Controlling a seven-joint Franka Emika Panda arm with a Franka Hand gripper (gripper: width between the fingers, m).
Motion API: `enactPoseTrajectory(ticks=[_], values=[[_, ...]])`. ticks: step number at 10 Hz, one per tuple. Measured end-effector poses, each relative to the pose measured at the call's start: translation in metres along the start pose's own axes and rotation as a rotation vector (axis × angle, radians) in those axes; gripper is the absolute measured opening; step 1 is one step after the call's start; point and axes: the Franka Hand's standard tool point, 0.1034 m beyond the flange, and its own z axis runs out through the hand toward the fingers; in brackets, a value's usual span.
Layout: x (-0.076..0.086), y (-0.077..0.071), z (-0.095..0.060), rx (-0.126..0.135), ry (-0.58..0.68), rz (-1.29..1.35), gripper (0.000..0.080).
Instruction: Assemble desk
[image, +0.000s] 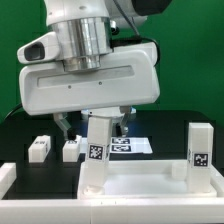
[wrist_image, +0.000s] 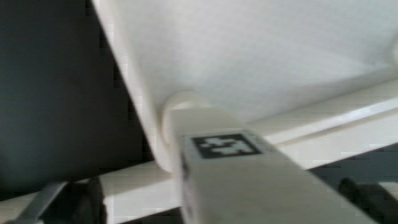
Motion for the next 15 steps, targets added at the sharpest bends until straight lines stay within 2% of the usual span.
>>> enactPoseTrajectory(ticks=[1,2,3,4,5,8,10,12,13,15], values=[[0.0,0.0,0.001,0.001,-0.001,0.008,0.0649],[0.0,0.0,0.001,0.001,-0.001,0.019,0.0539],[0.0,0.0,0.001,0.001,-0.001,0.033,0.0372],[0.0,-0.001,0.001,0.002,-0.002,0.095,0.0372],[-0.001,-0.001,0.001,0.003,-0.002,0.154,0.0287],[-0.001,-0.002,0.002,0.005,-0.003,0.343,0.0287],[0.003,-0.003,0.003,0.013,-0.014,0.582,0.0287],[0.007,-0.007,0.003,0.035,-0.031,0.912,0.0288],[0.009,-0.01,0.004,0.056,-0.034,1.071,0.0288],[0.01,-0.01,0.004,0.065,-0.033,1.203,0.0288]])
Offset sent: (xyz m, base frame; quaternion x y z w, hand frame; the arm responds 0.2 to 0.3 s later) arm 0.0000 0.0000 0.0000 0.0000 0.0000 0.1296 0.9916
